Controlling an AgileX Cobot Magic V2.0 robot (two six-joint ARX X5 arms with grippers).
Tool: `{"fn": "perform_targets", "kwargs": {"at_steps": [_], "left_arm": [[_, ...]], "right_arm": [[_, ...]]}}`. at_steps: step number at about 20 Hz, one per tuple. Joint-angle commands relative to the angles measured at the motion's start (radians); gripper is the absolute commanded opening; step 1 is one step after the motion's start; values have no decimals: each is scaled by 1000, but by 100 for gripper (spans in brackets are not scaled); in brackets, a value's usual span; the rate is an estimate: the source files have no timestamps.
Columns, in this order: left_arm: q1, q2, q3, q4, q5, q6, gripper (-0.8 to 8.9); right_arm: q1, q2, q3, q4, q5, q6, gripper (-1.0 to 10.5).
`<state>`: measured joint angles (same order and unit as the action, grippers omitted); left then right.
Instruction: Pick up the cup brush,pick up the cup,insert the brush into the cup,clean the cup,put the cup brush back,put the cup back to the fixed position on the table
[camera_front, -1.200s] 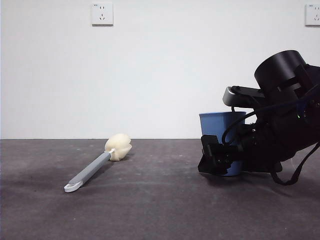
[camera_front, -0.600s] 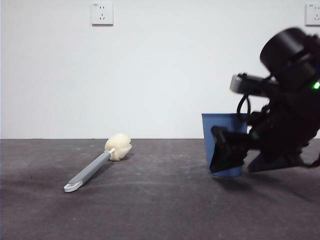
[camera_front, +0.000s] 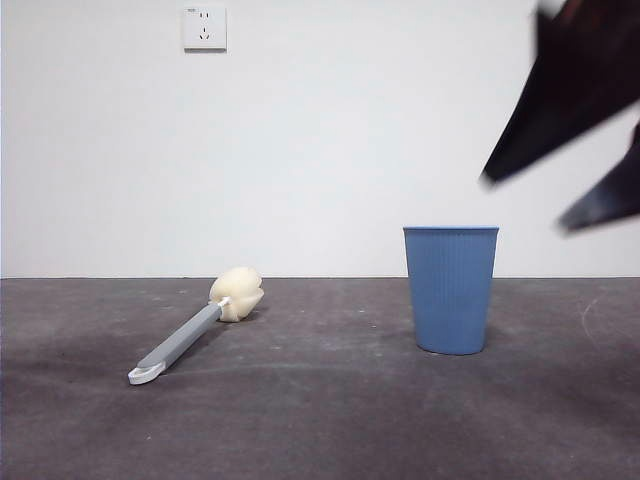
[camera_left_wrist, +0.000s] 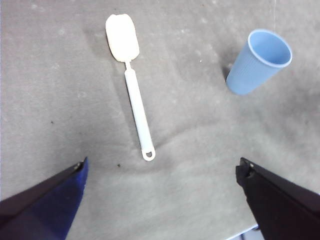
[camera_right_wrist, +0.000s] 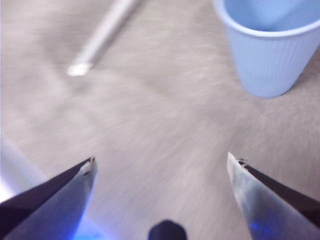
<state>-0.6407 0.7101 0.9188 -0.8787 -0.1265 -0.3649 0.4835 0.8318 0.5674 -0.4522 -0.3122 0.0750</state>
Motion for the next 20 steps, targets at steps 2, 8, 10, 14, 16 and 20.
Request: {"fn": "perform_targets", "kwargs": {"at_steps": [2,8,10,14,16,20], "left_arm": [[-2,-2,-7,-29,8,99,499],[-1,-2,-7,-62,151,186,499],[-1,-2,-7,-71,195,192,499],[-1,-2,-7,-104,235,214,498],[-1,-2,-7,-109,238,219,447],[-1,-2,-7,-110,238,219,177]], "right_arm": [[4,-144,119,-244,-3,2,442],[4,-171,361,-563,-4,-50,442],[4,-171,392,-621,-4,-66,442],[4,-171,394,-681,-4,-76,441],[4,-171,394,-682,-4,-76,441],[4,-171,394,-682,-4,-76,207]]}}
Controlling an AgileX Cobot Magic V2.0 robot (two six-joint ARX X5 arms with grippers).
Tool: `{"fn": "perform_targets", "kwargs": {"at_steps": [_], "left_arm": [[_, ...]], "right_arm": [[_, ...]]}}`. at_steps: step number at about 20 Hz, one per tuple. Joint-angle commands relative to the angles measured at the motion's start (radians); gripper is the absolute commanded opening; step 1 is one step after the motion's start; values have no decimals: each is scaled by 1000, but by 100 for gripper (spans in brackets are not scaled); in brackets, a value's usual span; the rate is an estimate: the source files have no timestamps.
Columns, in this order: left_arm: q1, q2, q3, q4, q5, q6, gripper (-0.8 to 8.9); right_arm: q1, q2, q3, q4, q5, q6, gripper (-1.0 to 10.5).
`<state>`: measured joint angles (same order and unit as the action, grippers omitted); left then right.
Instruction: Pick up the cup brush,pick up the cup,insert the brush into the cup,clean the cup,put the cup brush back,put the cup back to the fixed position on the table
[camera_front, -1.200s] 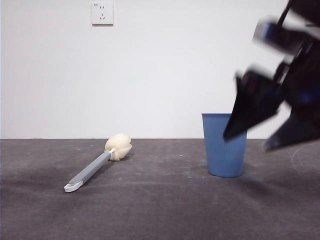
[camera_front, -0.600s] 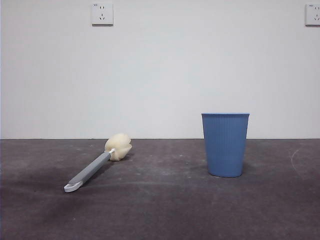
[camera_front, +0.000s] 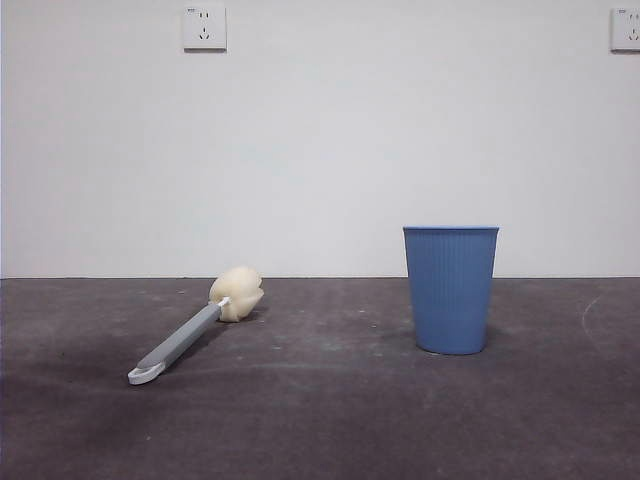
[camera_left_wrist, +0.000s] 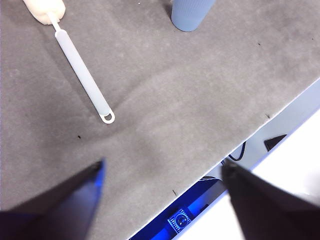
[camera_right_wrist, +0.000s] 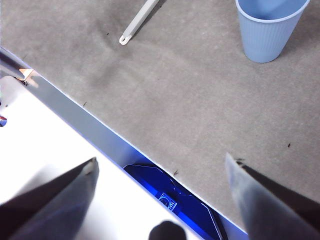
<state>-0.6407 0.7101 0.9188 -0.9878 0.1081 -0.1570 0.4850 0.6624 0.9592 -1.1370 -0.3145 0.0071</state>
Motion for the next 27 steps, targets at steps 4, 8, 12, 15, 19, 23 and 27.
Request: {"fn": "perform_targets", "kwargs": {"at_steps": [4,8,12,15,19,23,27], "left_arm": [[-1,-2,-7,0,3,11,-8],[-1,-2,-7,0,-2,11,-7],[-1,-2,-7,-1,-2,11,-3],[-1,-2,-7,-1,-2,11,-3],[-1,-2,-7,-1,-2,11,-3],[5,-4,-7,16,-27,78,-3],[183,-82,-14,411,-8,368,-3]], "right_arm": [[2,-2,2,4,-1,-8,-8],[2,-2,2,8,3,-3,1],[2,-2,2,1,3,29,1],[2,-2,2,1,3,29,1],[2,-2,2,1,3,29,1],[2,-2,2,1,3,29,1],[2,-2,2,1,3,29,1]]}}
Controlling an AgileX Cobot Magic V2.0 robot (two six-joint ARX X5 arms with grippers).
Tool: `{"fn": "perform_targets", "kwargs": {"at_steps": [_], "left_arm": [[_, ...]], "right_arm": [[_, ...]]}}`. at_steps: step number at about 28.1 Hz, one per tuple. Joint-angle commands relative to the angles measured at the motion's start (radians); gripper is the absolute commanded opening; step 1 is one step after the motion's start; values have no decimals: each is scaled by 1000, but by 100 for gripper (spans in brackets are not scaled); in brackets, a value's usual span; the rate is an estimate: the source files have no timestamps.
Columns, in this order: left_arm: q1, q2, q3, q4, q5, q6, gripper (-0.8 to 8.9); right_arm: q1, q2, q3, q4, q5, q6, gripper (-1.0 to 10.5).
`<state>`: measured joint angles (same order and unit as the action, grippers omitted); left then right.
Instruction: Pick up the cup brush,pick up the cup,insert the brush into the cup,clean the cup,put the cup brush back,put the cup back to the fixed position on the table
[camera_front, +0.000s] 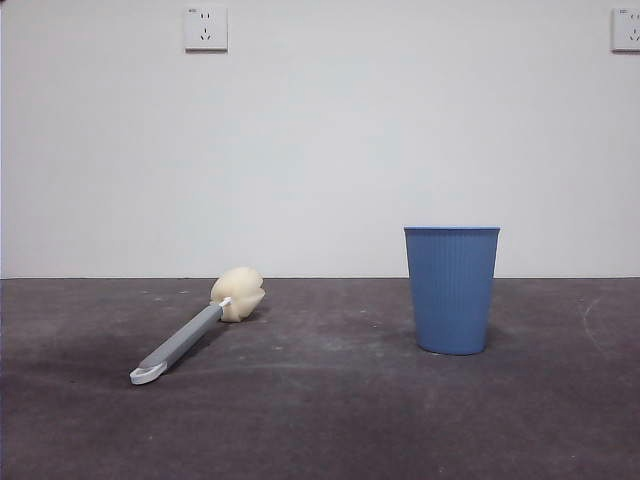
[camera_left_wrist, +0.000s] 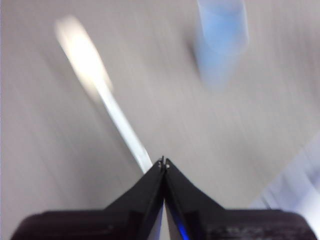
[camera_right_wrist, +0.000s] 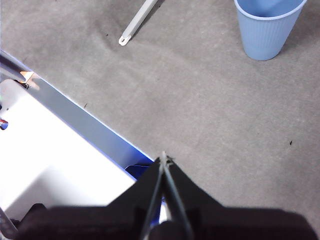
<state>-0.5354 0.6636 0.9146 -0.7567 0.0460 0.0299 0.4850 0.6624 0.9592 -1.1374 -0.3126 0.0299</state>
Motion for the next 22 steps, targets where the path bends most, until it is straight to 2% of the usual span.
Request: {"fn": "perform_targets", "kwargs": {"at_steps": [1,5,7,13,22], "left_arm": [[152,-67,-21,297,104,212,-3],[369,-220,-184,659,111,266,-3],[432,-316,-315,743,103,272,-3],[507,-463,-553,765,66,250,-3],[558,-558,-795,790,60,141,-3]], "right_arm": [[2,-2,2,1,1,6,1],[2,-2,2,2,1,6,1],[2,-2,2,2,1,6,1],[2,-2,2,2,1,6,1],[2,-2,2,2,2,6,1]]}}
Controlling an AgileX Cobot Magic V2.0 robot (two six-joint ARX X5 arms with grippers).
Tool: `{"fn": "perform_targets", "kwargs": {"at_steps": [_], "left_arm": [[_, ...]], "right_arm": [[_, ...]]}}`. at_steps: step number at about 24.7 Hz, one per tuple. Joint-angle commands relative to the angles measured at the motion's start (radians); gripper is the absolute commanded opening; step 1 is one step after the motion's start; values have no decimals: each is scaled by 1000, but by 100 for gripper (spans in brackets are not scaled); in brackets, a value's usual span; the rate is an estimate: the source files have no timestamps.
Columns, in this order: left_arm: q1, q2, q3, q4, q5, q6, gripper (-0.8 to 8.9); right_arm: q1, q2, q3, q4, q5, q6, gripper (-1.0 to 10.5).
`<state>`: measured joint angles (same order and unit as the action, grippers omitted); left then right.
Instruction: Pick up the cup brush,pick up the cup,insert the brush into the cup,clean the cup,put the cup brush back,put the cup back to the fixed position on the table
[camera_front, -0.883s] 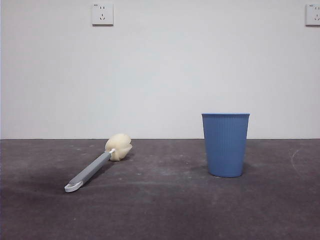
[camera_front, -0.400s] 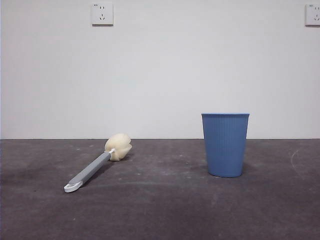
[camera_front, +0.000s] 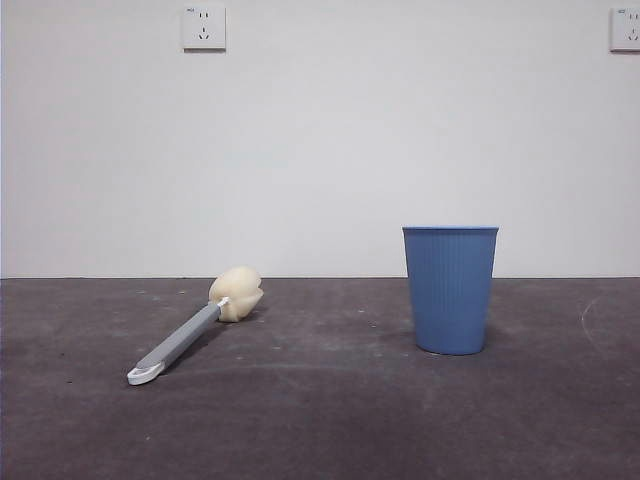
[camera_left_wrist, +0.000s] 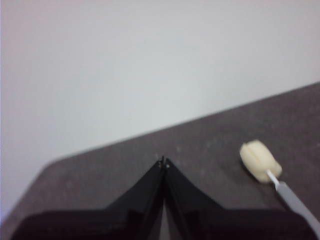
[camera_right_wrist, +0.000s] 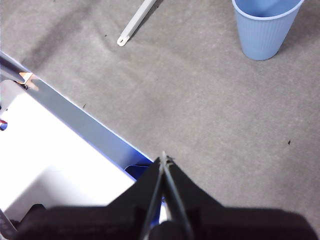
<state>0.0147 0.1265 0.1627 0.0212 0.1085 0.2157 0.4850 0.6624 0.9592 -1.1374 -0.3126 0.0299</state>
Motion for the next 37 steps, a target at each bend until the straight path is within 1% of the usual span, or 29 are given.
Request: {"fn": "perform_targets", "kwargs": {"at_steps": [1,5,6,11,13,17,37], "left_arm": [[8,-32,-63,15,-4,-57,-3],[8,-92,-148,13,-5,-101,-3],[8,-110,-160,-11,-5,-116,-3],[8,-124,-160,-134,-2,-122,-3],[7,-124,-160,-209,-3,-150,-3],[7,-124,-159,-197,2,-229,-3],[7,-124,-159,-195,-3,-231,-3]], "right_arm": [[2,-2,2,2,2,6,1],[2,-2,2,2,2,6,1],[2,-2,2,2,2,6,1],[2,-2,2,1,4,6,1],[2,-2,2,1,4,6,1],[2,-2,2,1,4,6,1],[2,-2,2,0,4,6,1]]}}
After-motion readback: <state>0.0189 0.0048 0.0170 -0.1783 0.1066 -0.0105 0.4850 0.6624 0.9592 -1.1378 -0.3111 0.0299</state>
